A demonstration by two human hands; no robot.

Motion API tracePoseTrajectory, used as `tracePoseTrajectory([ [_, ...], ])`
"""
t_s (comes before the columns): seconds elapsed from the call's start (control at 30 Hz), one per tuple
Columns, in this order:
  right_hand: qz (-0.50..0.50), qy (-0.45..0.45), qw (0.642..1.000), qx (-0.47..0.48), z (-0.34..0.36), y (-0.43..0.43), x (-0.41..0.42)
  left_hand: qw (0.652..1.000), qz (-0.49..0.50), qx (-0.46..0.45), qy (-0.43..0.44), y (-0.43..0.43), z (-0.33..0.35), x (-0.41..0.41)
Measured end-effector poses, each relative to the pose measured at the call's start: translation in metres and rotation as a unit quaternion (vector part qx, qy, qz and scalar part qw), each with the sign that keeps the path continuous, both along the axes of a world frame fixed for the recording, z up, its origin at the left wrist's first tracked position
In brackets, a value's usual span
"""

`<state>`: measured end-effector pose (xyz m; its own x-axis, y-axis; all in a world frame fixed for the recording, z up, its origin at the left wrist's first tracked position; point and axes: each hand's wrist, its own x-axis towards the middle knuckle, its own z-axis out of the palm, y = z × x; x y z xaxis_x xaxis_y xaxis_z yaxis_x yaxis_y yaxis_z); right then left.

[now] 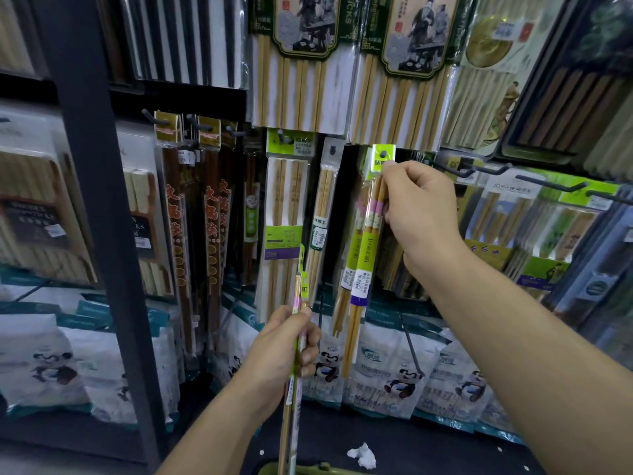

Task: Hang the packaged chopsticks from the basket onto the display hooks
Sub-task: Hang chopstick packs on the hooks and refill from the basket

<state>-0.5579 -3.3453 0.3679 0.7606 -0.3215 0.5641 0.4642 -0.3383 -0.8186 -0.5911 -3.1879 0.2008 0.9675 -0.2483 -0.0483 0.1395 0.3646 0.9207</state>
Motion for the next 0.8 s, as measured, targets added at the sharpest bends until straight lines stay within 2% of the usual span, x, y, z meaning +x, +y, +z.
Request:
tracePoseTrajectory([
  [0.43, -0.05, 0.06, 0.997, -0.023, -0.043, -0.008, -0.011, 0.998, -0.004, -0.012, -0.057, -0.001, 0.0, 0.001],
  [0.63, 0.073, 0.139, 0.977, -0.146, -0.072, 0.011, -0.025, 0.992, -0.021, -0.006, -0.123, -0.003, -0.004, 0.001],
  [0.8, 0.068, 0.138, 0.97, -0.188, -0.079, 0.016, -0.027, 0.99, -0.026, -0.025, -0.139, -0.002, -0.003, 0.0],
])
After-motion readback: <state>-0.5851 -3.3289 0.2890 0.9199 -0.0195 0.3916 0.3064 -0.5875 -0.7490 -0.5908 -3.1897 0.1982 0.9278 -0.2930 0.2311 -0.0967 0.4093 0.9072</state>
